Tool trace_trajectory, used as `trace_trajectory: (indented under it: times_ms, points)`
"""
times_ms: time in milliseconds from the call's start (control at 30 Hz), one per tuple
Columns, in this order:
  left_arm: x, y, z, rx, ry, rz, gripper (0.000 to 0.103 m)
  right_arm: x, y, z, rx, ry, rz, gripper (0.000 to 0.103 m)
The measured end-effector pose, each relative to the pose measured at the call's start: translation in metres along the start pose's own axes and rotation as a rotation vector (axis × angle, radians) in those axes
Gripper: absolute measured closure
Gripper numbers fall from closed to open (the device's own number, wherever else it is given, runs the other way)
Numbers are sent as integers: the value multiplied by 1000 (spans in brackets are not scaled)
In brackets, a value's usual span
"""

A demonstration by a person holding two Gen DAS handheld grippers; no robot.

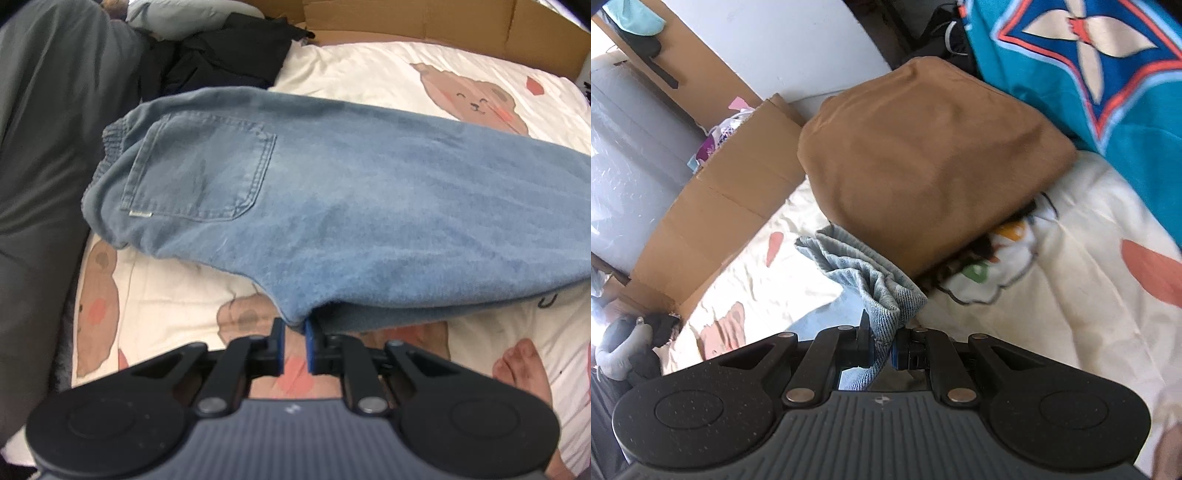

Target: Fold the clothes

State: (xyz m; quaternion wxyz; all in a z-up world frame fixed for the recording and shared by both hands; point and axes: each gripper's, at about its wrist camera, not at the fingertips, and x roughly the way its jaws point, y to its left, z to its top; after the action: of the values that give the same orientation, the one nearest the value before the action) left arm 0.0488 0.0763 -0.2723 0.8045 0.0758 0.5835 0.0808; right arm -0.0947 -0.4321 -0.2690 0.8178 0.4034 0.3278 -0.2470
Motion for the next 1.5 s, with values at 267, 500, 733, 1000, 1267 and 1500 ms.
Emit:
trace_trajectory:
  times_ms: [267,500,733,1000,1267,1500]
  points:
    - [-7,47,-14,-126,15,-46,103,-10,-19,-22,31,20,-23,96]
    - [-1,48,-19,-272,-28,-195,93,-1,-29,-26,30,31,-29,96]
    - [26,33,-24,-373,-30,-282,91,8,-32,-24,17,53,-40,96]
    - [39,40,-26,-503,-53,-314,79,11,-27,-19,-5,67,-48,96]
    - [67,53,-27,-556,-47,-321,68,10,-21,-20,-35,77,-75,96]
    - [87,57,-28,-603,-44,-377,50,7,-17,-21,-32,80,-96,96]
